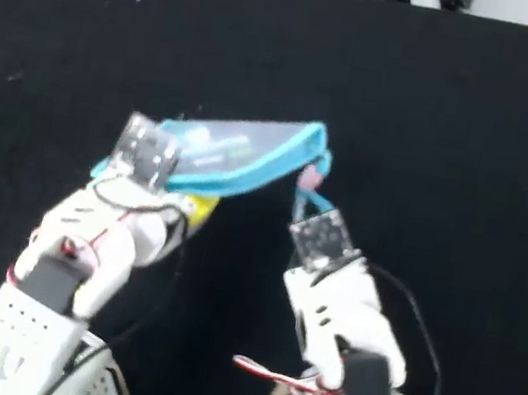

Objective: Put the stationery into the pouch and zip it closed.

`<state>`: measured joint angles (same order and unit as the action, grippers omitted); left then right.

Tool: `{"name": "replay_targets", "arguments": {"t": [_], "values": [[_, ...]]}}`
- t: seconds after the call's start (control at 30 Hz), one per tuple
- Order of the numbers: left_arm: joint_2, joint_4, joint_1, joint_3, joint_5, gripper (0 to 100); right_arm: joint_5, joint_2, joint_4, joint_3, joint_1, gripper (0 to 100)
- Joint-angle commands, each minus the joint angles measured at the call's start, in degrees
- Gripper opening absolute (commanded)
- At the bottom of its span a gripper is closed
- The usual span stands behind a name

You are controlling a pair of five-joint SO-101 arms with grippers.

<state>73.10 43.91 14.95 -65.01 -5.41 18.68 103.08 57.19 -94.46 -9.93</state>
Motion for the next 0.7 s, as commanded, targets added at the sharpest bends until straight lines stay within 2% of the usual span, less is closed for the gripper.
{"name": "replay_targets", "arguments": {"t": [0.0,0.17,0.33,0.67], "values": [[-13.2,-0.3,0.2,13.1,-0.6,24,-0.5,4.7,-1.4,0.2,1.0,2.6],[-24.4,0.4,0.7,22.1,-0.3,22,-0.5,4.7,-1.3,0.2,1.0,2.6],[-24.3,0.8,0.7,27.8,-0.5,21,-0.5,4.7,-1.2,0.2,1.0,2.6],[-24.5,17.9,0.7,45.0,-0.6,23,-0.4,4.7,-1.2,0.2,1.0,2.6]]}}
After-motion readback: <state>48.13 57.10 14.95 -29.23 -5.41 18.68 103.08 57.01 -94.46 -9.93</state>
